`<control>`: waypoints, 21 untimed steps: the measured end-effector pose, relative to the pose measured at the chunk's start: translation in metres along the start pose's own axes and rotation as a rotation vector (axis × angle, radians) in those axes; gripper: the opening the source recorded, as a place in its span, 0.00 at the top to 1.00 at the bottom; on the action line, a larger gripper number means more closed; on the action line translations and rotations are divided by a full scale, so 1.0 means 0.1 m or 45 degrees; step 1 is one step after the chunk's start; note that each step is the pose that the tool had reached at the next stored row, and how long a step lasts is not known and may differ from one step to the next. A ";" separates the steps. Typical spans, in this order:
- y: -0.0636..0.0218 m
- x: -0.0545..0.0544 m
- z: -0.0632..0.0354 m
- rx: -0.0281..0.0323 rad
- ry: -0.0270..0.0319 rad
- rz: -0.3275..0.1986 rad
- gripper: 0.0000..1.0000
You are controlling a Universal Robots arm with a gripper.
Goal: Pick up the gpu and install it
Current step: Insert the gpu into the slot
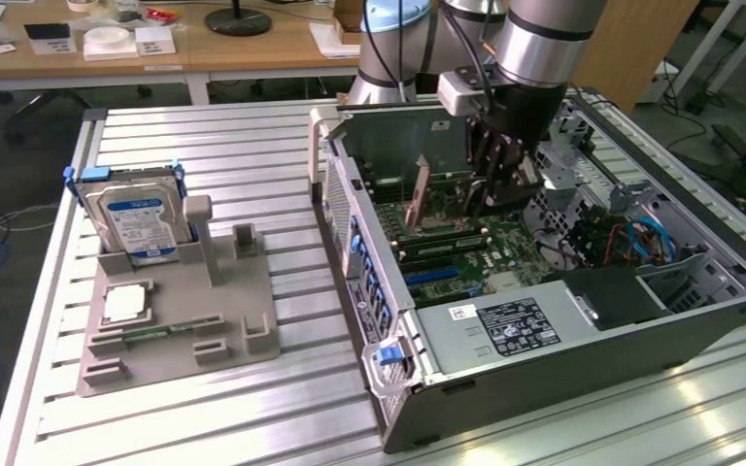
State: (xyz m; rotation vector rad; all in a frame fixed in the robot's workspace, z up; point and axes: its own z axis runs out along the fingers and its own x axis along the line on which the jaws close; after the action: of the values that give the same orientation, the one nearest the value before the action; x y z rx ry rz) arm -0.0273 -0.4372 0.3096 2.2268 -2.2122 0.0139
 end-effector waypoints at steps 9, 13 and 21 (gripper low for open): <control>0.032 0.00 0.147 -0.0003 0.0003 -0.001 0.72; 0.071 0.00 0.187 -0.0003 0.0001 -0.002 0.72; 0.097 0.03 0.254 -0.0002 -0.0001 -0.002 0.72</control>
State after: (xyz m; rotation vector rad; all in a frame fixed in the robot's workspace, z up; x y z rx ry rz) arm -0.0368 -0.4405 0.2842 2.2286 -2.2103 0.0137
